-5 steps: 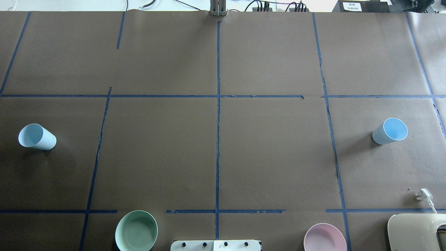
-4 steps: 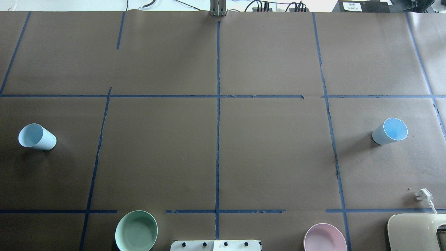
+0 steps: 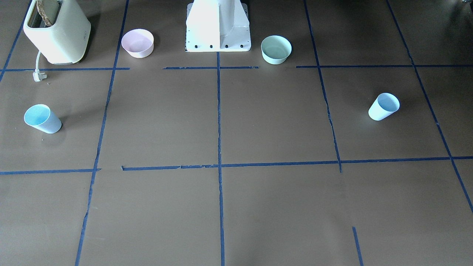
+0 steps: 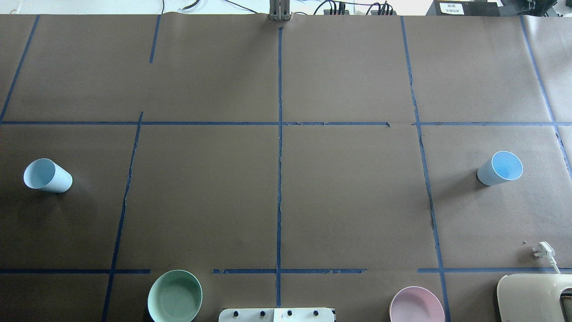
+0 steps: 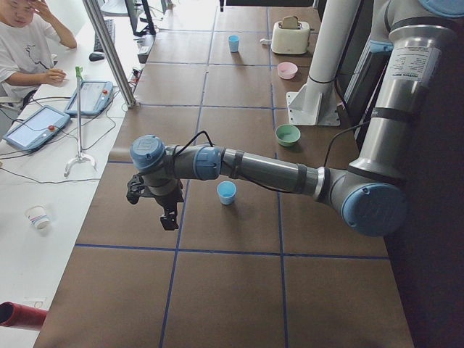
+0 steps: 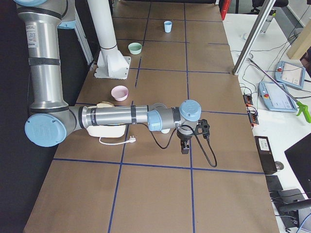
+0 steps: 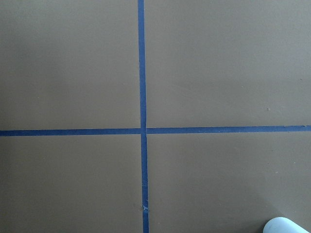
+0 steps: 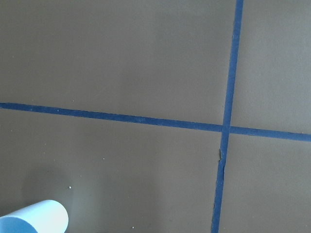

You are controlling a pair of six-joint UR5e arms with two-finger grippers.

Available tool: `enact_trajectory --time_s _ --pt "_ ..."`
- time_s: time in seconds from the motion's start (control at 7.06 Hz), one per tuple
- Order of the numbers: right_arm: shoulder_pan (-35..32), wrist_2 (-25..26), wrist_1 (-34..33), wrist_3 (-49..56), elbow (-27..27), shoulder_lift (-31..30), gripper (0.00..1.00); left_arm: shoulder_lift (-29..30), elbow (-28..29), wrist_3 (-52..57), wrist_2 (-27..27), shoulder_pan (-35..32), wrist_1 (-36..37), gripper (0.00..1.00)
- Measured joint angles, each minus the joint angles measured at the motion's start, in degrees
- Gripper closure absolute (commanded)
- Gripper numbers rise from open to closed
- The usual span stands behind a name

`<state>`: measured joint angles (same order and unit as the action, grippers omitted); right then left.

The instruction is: Stack blue cups with both arms

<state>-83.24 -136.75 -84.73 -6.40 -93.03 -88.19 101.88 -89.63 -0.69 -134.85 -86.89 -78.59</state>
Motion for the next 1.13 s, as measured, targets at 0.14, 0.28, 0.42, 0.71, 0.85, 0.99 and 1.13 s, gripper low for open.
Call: enact_trajectory --time_s 0.14,0.28,0.42,0.71,0.85,0.99,1.13 --pt "0.00 -0.01 0.00 0.00 -0.04 -0.02 0.00 0.01 -0.09 0.01 -0.08 0.28 -0.24 0.00" --pt "0.00 -0.01 0.00 0.02 -0.08 0.00 0.00 -0.05 0.03 0.06 -0.07 0.85 -0.38 0.00" --pt "0.00 -0.01 0.00 0.02 -0.11 0.07 0.00 -0.18 0.08 0.32 0.04 1.64 -0.47 0.00" --pt "0.00 -0.01 0.02 0.04 -0.19 0.12 0.00 -0.75 -0.27 0.68 -0.29 2.18 -0.58 0.00" --pt "0.00 -0.01 0.04 0.01 -0.20 0.12 0.00 -1.00 -0.38 0.62 -0.42 2.22 -0.59 0.00" --pt "0.04 -0.01 0.02 0.03 -0.18 0.11 0.00 -1.18 -0.55 0.53 -0.50 2.24 -0.60 0.00" --pt "0.06 -0.01 0.02 0.16 -0.08 0.07 0.00 -1.28 -1.00 0.44 -0.53 2.25 -0.60 0.00"
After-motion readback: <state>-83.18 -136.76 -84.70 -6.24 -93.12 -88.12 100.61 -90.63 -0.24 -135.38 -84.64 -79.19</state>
